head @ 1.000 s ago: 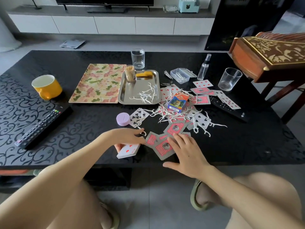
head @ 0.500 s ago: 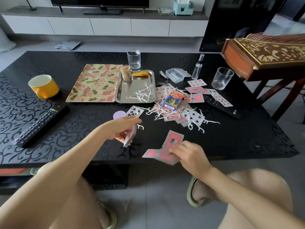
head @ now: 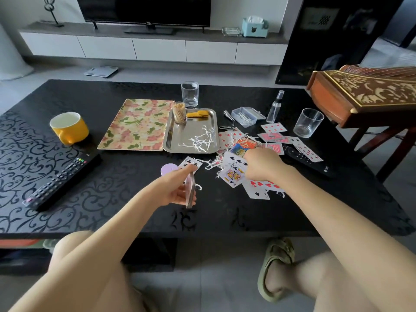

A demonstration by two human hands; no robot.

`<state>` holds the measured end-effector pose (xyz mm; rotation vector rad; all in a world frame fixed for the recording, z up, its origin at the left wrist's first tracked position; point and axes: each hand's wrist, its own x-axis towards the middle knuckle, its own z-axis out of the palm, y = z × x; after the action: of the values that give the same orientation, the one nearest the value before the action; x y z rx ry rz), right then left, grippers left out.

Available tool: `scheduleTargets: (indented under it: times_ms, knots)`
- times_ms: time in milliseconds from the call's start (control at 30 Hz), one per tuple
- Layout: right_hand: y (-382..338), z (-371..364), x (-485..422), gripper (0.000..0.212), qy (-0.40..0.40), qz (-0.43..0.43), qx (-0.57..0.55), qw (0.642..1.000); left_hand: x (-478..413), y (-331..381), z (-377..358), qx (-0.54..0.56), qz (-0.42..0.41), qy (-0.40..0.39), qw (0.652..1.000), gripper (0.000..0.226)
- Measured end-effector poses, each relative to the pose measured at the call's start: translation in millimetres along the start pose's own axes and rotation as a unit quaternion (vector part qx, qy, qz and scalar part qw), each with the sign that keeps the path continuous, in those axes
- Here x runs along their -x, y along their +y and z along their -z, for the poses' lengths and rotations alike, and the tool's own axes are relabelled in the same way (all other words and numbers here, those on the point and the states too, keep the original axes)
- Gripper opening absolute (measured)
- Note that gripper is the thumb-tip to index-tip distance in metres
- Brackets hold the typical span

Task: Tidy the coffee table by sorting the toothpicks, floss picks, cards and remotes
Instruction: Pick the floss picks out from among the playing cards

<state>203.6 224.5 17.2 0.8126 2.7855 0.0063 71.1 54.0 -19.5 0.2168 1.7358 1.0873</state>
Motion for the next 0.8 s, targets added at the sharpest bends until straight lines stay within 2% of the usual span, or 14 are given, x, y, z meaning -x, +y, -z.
scheduleTargets:
  times_ms: [167, 233, 333, 400, 567, 800]
  knots:
    - [-0.7, -28.2, 1.5, 0.017, -0.097, -0.016, 0.031, 0.995, -5.1, -4.9, -14.0, 0.0, -0.005, -0.023, 1.0, 0.027]
    - [4.1, -34.0, 2.0, 0.004, -0.088, -0.031, -0.007, 0.996, -7.5, -7.4, -19.4, 0.008, -0.004, -0.04, 0.999, 0.029]
    - [15.2, -40.7, 3.6, 0.041, -0.08, -0.04, -0.06, 0.994, -9.9, -11.7, -29.2, 0.013, -0.01, -0.058, 0.998, 0.027]
    - [20.7, -40.9, 9.3, 0.047, -0.077, -0.042, -0.1, 0.991, -11.9, -14.9, -36.9, 0.022, -0.02, -0.061, 0.998, 0.028]
    - [25.3, -48.7, 20.1, 0.018, -0.001, -0.037, -0.108, 0.993, -16.0, -18.5, -55.7, 0.019, -0.042, -0.042, 0.998, 0.035]
    - [20.3, -62.7, 35.3, 0.027, 0.051, -0.061, -0.122, 0.989, -18.1, -20.2, -79.2, 0.06, -0.021, -0.029, 0.998, 0.042]
